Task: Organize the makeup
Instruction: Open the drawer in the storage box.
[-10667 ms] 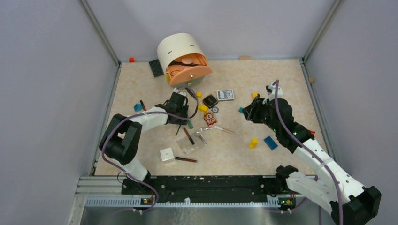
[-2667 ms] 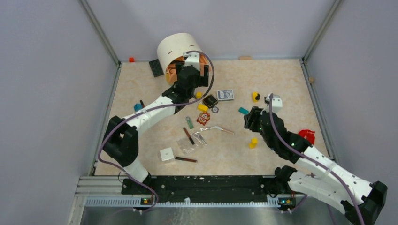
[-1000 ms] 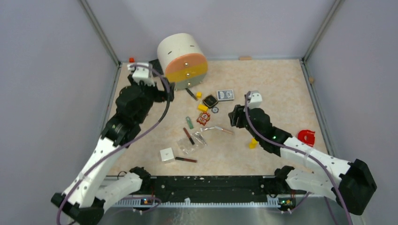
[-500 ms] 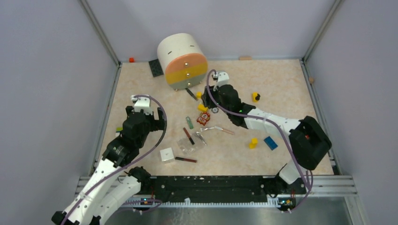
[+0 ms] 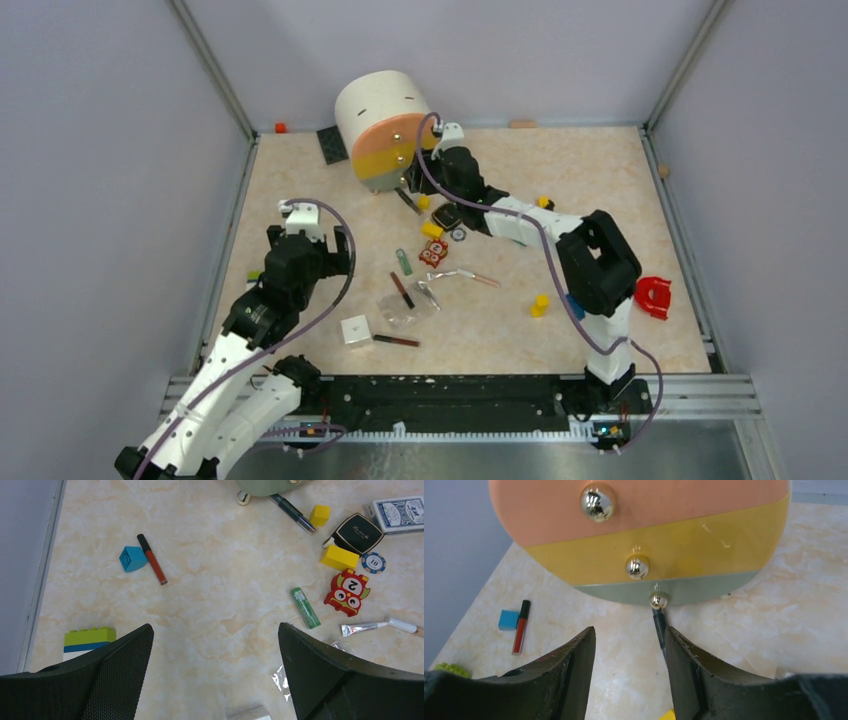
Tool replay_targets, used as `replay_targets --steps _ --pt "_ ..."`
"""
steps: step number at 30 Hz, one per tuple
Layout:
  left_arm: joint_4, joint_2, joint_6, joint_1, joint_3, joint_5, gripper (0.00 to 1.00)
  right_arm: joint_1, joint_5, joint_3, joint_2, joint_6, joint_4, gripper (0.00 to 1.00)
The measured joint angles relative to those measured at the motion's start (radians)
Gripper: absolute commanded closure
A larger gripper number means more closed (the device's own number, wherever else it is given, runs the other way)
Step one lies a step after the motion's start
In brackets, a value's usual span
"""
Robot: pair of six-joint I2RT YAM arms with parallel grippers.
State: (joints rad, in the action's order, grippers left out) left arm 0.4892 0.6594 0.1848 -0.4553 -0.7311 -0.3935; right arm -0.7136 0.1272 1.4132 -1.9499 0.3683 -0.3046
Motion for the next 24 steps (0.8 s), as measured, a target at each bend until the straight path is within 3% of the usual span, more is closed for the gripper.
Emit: replay_targets --steps 11,24 --pt "-0.013 0.0 0.0 0.057 0.0 0.036 0.01 0.033 -0.08 0.209 -0.201 0.092 -0.003 0.47" --pt "-0.019 0.0 -0.001 0.08 0.005 0.073 0.01 0.035 -0.08 0.383 -0.299 0.117 0.07 0.52"
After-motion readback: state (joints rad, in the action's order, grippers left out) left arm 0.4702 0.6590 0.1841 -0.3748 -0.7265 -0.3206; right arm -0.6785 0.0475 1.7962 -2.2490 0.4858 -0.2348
